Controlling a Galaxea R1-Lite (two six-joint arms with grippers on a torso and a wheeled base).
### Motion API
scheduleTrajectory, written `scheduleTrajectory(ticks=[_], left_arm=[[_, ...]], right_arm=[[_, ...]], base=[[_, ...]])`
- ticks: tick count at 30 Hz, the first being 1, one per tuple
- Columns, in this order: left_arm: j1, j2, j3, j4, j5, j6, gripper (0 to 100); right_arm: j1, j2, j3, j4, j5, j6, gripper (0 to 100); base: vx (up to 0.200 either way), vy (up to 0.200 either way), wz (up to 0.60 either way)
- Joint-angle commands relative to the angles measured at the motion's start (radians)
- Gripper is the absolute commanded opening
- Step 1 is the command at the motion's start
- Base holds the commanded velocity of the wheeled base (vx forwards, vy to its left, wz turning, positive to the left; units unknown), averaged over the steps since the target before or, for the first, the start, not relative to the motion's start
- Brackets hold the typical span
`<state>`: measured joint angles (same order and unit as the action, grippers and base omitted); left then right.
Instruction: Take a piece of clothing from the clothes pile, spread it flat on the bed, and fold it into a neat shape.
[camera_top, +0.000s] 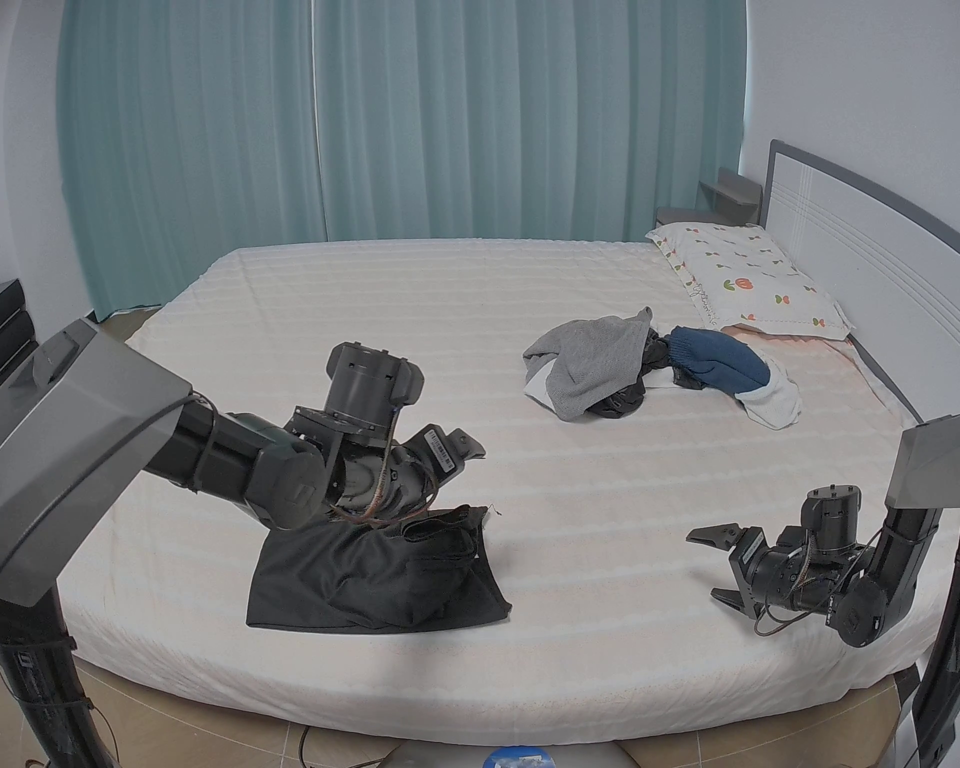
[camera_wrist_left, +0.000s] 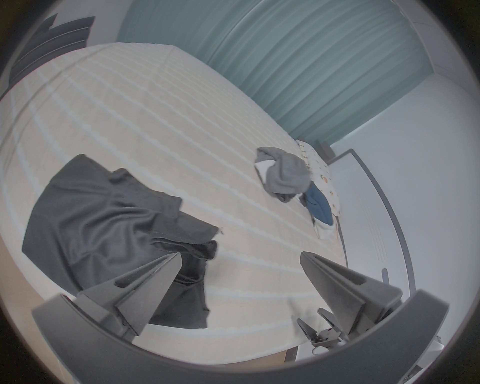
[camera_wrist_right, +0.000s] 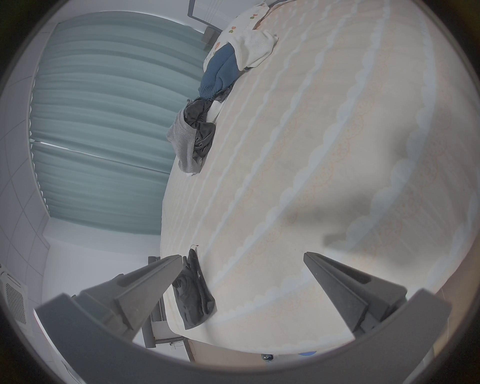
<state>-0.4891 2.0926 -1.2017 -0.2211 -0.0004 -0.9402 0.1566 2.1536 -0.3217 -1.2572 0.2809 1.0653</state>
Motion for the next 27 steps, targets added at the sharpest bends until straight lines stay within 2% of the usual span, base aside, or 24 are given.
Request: scheduleTrajectory(ticks=[1, 2, 3, 4, 5, 7, 9, 10, 13, 14, 16, 20, 22, 25, 27], left_arm=[[0.09, -0.04, 0.096, -0.012, -0.041, -0.084, 100], [0.093, -0.04, 0.1, -0.014, -0.043, -0.086, 100], [0.129, -0.057, 0.157, -0.035, -0.081, -0.118, 100], [0.132, -0.06, 0.163, -0.038, -0.084, -0.12, 100], [0.175, -0.085, 0.248, -0.086, -0.135, -0.126, 100], [0.215, -0.101, 0.333, -0.162, -0.184, -0.129, 100], [0.241, -0.111, 0.384, -0.215, -0.204, -0.129, 100], [0.279, -0.115, 0.442, -0.291, -0.219, -0.137, 100], [0.325, -0.106, 0.502, -0.382, -0.231, -0.152, 100], [0.35, -0.106, 0.536, -0.428, -0.243, -0.155, 100], [0.368, -0.095, 0.556, -0.462, -0.26, -0.155, 100], [0.394, -0.055, 0.544, -0.477, -0.277, -0.155, 100], [0.403, -0.012, 0.541, -0.48, -0.279, -0.147, 100], [0.403, 0.026, 0.531, -0.495, -0.279, -0.147, 100], [0.405, 0.027, 0.533, -0.501, -0.28, -0.149, 100]], right_arm=[[0.078, -0.006, 0.012, 0.001, -0.077, -0.016, 100], [0.081, -0.008, 0.012, 0.001, -0.081, -0.016, 100], [0.116, -0.017, 0.007, 0.001, -0.134, -0.024, 100], [0.118, -0.018, 0.006, 0.002, -0.138, -0.025, 100], [0.141, -0.031, -0.002, 0.016, -0.169, -0.051, 100], [0.167, -0.023, -0.004, 0.018, -0.187, -0.088, 100], [0.19, -0.012, -0.005, 0.016, -0.209, -0.107, 100], [0.219, 0.008, -0.023, 0.016, -0.259, -0.125, 100], [0.245, 0.022, -0.062, 0.03, -0.319, -0.166, 100], [0.253, 0.015, -0.088, 0.067, -0.331, -0.215, 100], [0.27, 0.008, -0.131, 0.136, -0.339, -0.255, 100], [0.313, -0.011, -0.218, 0.272, -0.356, -0.268, 100], [0.36, -0.009, -0.278, 0.364, -0.365, -0.28, 100], [0.436, -0.006, -0.301, 0.384, -0.384, -0.289, 100], [0.455, -0.011, -0.332, 0.398, -0.396, -0.3, 100]], base=[[0.0, 0.0, 0.0], [0.0, 0.0, 0.0], [0.0, 0.0, 0.0], [0.0, 0.2, 0.0], [0.0, 0.2, 0.0], [0.0, 0.2, 0.0], [0.0, 0.2, 0.0], [0.0, 0.2, 0.0], [0.0, 0.2, 0.0], [0.0, 0.2, 0.0], [0.0, 0.2, 0.0], [0.0, 0.2, 0.0], [0.0, 0.2, 0.0], [0.0, 0.2, 0.0], [0.0, 0.2, 0.0]])
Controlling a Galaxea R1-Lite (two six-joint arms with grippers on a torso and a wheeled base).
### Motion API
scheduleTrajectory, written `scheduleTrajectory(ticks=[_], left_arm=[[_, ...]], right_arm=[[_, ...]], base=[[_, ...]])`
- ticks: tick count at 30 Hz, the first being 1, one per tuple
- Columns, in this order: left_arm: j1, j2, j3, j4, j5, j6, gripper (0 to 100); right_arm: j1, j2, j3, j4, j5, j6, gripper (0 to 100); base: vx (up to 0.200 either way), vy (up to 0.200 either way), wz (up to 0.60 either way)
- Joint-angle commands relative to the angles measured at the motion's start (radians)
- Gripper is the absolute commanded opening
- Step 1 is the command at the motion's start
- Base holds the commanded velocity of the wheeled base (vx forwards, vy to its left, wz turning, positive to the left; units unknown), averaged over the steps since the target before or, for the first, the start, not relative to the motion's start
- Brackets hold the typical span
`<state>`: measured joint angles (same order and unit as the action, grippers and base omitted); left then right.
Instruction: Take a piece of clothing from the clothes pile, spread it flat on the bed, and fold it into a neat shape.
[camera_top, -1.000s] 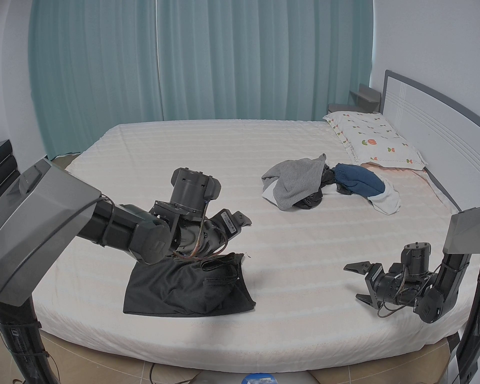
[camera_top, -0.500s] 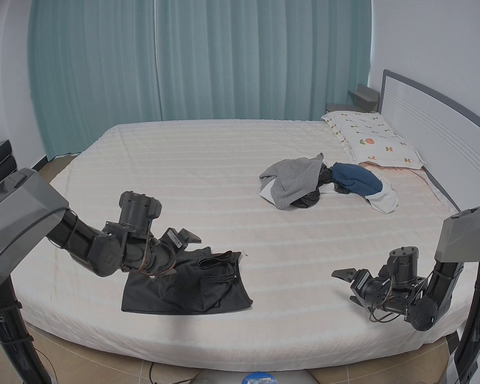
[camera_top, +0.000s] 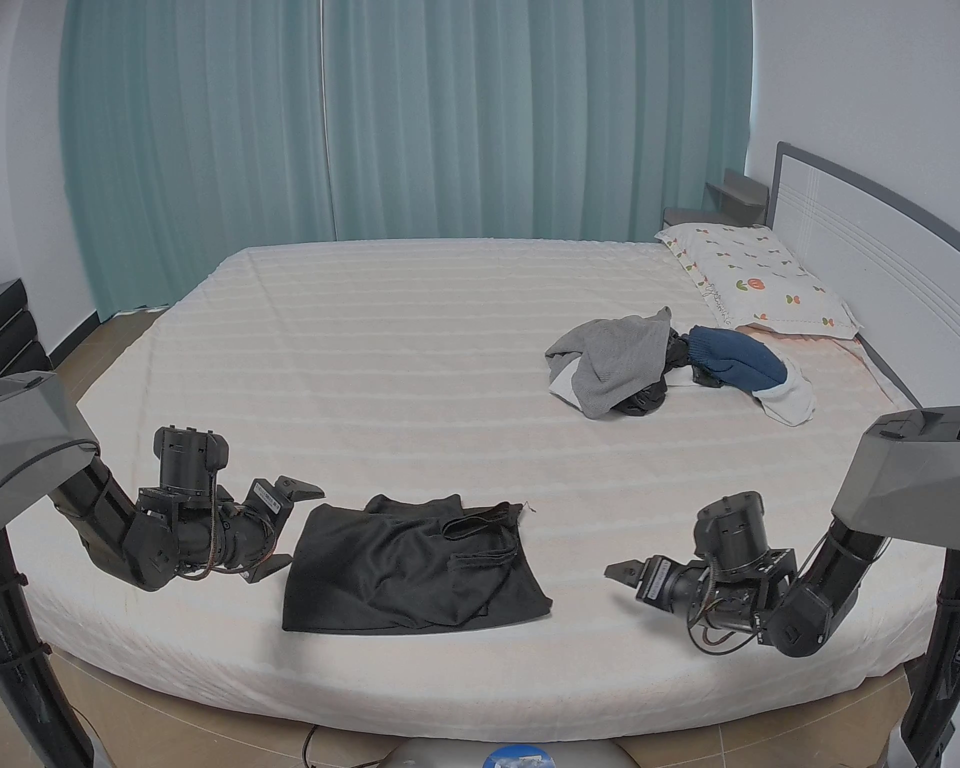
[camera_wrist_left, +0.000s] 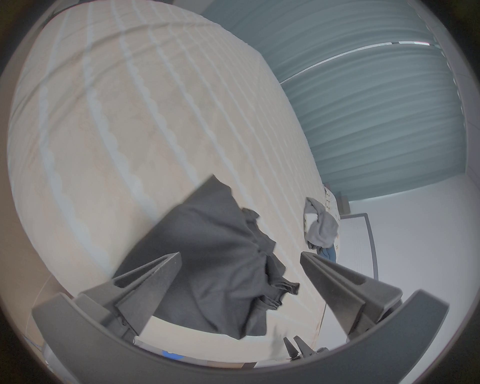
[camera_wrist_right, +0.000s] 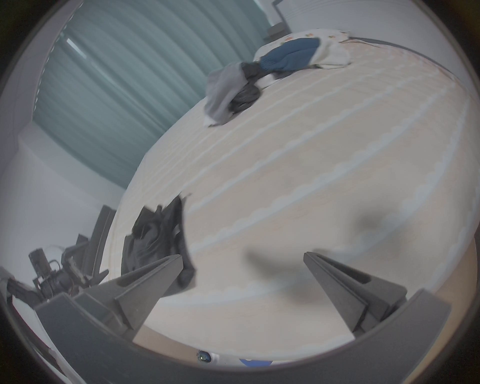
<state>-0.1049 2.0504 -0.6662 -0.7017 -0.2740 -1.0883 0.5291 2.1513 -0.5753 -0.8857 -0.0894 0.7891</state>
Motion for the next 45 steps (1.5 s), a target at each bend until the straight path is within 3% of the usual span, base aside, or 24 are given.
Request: scheduleTrajectory(ticks=[1, 6, 10, 15, 28, 45], left_arm=[[0.021, 0.073, -0.006, -0.021, -0.007, -0.001, 100], [0.016, 0.074, -0.007, -0.021, -0.005, 0.002, 100], [0.016, 0.074, -0.006, -0.021, -0.004, 0.002, 100], [0.013, 0.076, -0.001, -0.021, -0.004, 0.018, 100], [0.011, 0.077, 0.007, -0.021, -0.005, 0.05, 100], [0.011, 0.077, 0.005, -0.021, -0.004, 0.051, 100]], right_arm=[[0.088, -0.008, -0.115, 0.05, -0.036, -0.047, 100], [0.094, 0.021, -0.233, 0.191, -0.079, -0.12, 100], [0.104, 0.047, -0.275, 0.209, -0.086, -0.142, 100], [0.107, 0.071, -0.302, 0.263, -0.144, -0.211, 100], [0.098, 0.099, -0.301, 0.338, -0.231, -0.261, 100], [-0.092, 0.007, -0.109, 0.321, -0.225, -0.248, 100]], base=[[0.0, 0.2, 0.0], [0.0, 0.2, 0.0], [0.0, 0.2, 0.0], [0.0, 0.2, 0.0], [0.0, 0.0, 0.0], [0.0, 0.0, 0.0]])
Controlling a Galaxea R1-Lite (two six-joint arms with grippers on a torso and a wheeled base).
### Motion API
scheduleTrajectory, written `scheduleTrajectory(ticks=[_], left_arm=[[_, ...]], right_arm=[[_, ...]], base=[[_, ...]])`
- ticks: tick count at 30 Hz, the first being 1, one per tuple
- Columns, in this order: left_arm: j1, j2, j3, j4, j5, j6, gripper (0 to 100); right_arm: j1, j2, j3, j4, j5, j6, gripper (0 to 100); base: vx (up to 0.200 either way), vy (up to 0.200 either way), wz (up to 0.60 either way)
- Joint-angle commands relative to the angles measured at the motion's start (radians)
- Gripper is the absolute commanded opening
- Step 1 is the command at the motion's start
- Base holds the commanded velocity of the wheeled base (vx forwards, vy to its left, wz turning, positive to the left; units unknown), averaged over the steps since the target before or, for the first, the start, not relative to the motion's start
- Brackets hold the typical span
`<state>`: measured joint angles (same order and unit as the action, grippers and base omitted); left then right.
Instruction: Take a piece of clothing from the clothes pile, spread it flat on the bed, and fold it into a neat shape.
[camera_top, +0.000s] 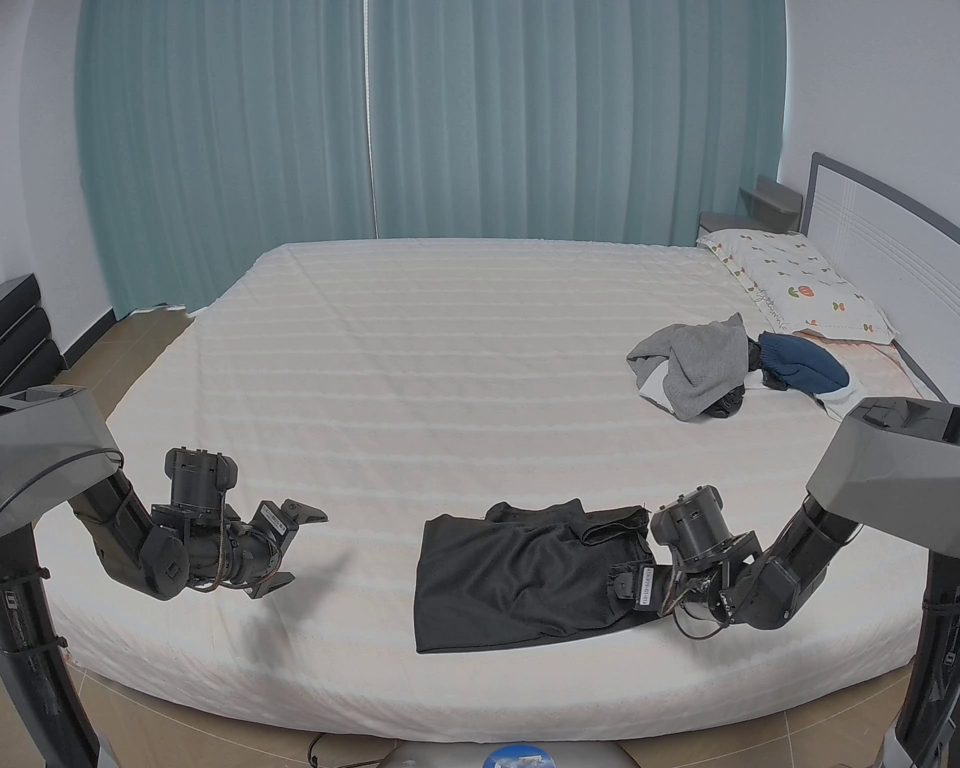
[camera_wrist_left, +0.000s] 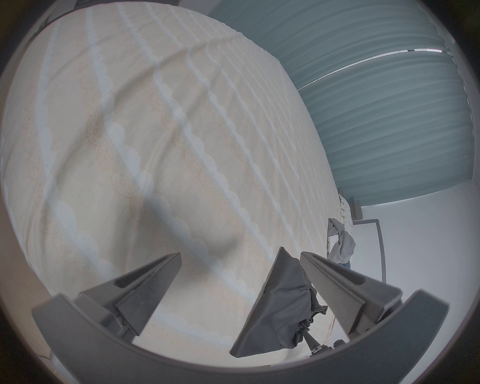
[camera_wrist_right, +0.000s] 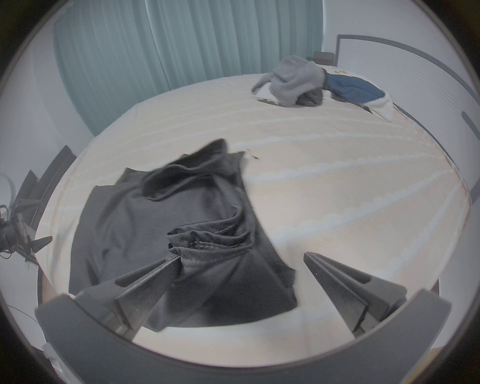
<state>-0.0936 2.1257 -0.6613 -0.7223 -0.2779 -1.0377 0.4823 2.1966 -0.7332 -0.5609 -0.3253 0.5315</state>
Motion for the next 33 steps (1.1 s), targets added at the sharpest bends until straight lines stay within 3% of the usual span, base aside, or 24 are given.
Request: scheduleTrajectory(ticks=[1, 10, 18, 23, 29, 33], left_arm=[[0.0, 0.002, 0.0, 0.0, 0.0, 0.001, 100], [0.0, 0.005, 0.0, 0.0, 0.0, 0.001, 100], [0.0, 0.006, -0.008, 0.001, 0.0, 0.001, 100], [0.0, 0.006, -0.014, 0.004, 0.002, -0.002, 100], [0.0, 0.006, -0.015, 0.004, 0.002, -0.004, 100], [0.0, 0.006, -0.014, 0.004, 0.005, 0.001, 100]], right_arm=[[-0.054, -0.044, 0.06, -0.007, 0.014, 0.01, 100], [-0.096, -0.072, 0.199, -0.148, 0.037, 0.001, 100], [-0.128, -0.127, 0.238, -0.191, 0.043, 0.005, 100], [-0.153, -0.252, 0.21, -0.175, 0.103, 0.008, 100], [-0.117, -0.245, 0.163, -0.179, 0.149, 0.035, 100], [-0.045, -0.207, 0.067, -0.14, 0.204, 0.124, 100]], base=[[0.0, 0.0, 0.0], [0.0, 0.0, 0.0], [0.0, 0.0, 0.0], [0.0, 0.0, 0.0], [0.0, 0.0, 0.0], [0.15, 0.0, 0.0]])
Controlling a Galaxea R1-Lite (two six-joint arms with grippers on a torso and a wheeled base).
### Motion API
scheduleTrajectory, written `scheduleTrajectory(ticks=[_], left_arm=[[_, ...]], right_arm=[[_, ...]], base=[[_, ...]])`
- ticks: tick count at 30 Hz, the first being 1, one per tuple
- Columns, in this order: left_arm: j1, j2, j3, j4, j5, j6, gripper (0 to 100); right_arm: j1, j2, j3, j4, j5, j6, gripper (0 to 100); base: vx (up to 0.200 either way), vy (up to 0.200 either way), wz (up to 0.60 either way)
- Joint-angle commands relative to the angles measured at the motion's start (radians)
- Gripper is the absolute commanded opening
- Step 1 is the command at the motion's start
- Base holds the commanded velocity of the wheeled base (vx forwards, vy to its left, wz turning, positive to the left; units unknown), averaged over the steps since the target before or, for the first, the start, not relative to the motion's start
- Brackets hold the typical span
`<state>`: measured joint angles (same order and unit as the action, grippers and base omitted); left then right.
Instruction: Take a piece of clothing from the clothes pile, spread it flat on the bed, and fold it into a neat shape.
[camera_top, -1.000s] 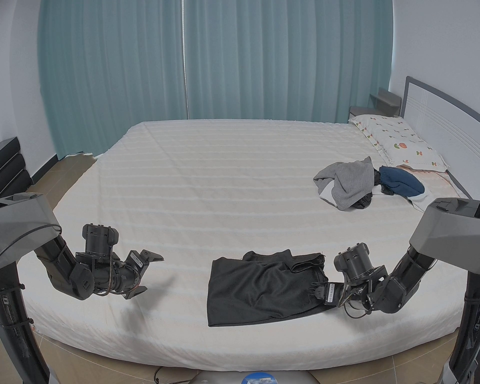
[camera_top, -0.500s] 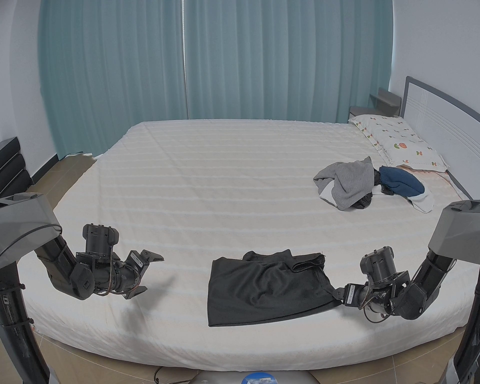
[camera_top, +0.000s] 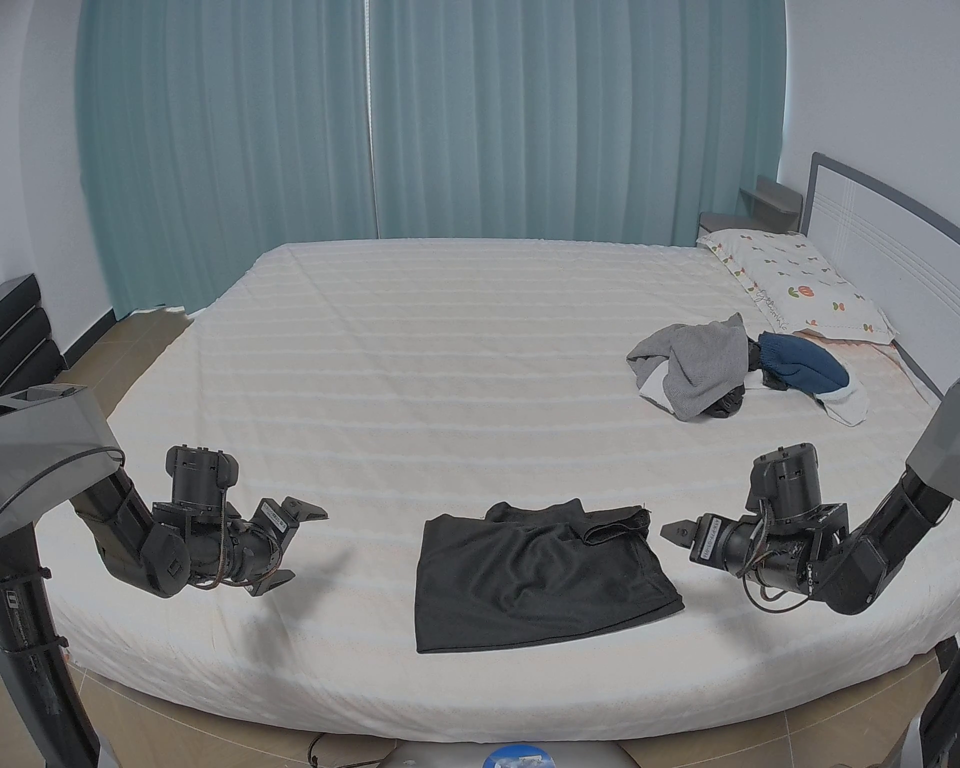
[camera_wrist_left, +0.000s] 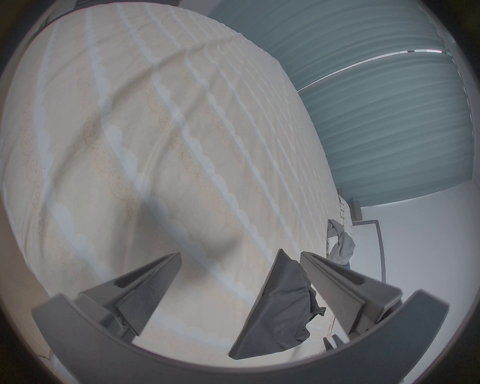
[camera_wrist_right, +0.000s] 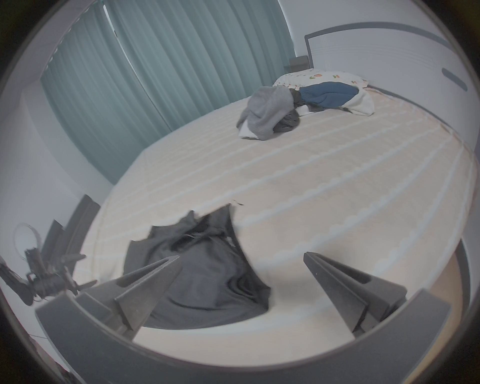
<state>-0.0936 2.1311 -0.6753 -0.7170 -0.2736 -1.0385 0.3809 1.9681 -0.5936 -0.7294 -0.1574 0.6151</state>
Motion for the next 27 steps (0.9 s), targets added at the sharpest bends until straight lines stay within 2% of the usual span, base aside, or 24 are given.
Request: scheduleTrajectory(ticks=[1, 2, 3, 4, 11, 27], left_arm=[[0.0, 0.003, 0.0, -0.001, 0.001, 0.002, 100], [0.0, 0.003, 0.0, -0.001, 0.001, 0.002, 100], [0.0, 0.003, 0.0, -0.001, 0.002, 0.002, 100], [0.0, 0.001, 0.002, -0.002, 0.004, 0.002, 100], [0.0, 0.006, 0.003, -0.004, 0.007, 0.003, 100], [-0.001, 0.009, 0.0, -0.004, 0.008, 0.003, 100]], right_arm=[[0.058, 0.023, -0.075, 0.031, 0.038, 0.041, 100], [0.058, 0.023, -0.075, 0.031, 0.038, 0.041, 100], [0.095, 0.043, -0.143, 0.09, 0.087, 0.1, 100], [0.105, 0.049, -0.169, 0.113, 0.105, 0.129, 100], [0.141, 0.101, -0.31, 0.231, 0.197, 0.233, 100], [0.217, 0.199, -0.413, 0.243, 0.214, 0.247, 100]], base=[[0.2, 0.0, 0.0], [0.2, 0.0, 0.0], [0.2, 0.0, 0.0], [0.0, 0.0, 0.0], [0.0, 0.0, 0.0], [0.0, 0.0, 0.0]])
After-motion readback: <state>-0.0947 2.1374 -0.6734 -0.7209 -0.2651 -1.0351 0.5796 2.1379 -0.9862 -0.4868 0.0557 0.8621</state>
